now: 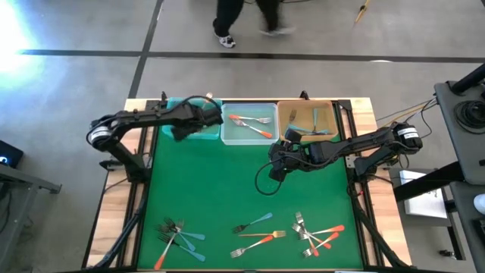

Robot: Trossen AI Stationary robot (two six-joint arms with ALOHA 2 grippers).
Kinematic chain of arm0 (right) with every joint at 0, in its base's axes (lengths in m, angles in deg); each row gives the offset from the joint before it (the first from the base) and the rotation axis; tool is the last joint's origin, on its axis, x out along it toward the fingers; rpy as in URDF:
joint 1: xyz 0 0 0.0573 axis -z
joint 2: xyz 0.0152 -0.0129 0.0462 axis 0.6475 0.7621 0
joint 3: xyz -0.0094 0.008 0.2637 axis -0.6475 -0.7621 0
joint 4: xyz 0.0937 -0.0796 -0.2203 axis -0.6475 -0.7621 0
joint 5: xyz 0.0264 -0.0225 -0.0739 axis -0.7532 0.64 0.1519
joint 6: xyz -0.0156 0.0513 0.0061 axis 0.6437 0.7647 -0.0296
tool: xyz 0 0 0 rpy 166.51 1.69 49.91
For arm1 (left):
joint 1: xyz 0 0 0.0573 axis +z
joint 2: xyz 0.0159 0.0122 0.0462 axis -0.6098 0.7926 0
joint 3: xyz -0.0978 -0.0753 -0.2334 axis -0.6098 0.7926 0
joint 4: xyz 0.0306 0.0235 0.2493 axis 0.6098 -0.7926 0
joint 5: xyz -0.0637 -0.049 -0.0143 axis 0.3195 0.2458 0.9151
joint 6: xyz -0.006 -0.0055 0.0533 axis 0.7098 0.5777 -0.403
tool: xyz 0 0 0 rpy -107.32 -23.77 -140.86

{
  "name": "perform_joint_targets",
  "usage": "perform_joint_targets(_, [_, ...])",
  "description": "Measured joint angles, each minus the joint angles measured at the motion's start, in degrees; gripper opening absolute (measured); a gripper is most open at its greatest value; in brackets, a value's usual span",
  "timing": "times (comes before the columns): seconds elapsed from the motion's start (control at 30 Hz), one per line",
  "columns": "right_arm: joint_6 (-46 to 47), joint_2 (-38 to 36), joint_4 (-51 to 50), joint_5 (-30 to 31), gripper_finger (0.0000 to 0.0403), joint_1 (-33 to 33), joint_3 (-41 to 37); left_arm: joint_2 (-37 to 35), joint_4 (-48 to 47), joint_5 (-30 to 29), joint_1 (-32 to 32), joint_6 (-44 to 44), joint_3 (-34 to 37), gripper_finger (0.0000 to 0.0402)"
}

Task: Sort silverware by color (type)
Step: Put the blue fork into the orange bin

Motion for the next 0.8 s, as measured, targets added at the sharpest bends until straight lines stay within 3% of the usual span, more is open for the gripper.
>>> perform_joint_targets(0.23, [0.0,0.0,0.0,0.0,0.0132,0.0,0.0,-2.5,-4.3,12.1,-8.3,-10.7,0.0,0.0328])
perform_joint_targets(0.43, [0.0,0.0,0.0,0.0,0.0132,0.0,0.0,-3.9,-4.4,16.3,-20.6,-15.6,1.8,0.0310])
perform_joint_targets(0.63, [0.0,0.0,0.0,0.0,0.0132,0.0,0.0,-3.5,-4.1,16.8,-35.2,-1.7,5.4,0.0310])
perform_joint_targets(0.8, [0.0,0.0,0.0,0.0,0.0132,0.0,0.0,-3.5,-4.3,18.4,-47.6,24.7,6.4,0.0310])
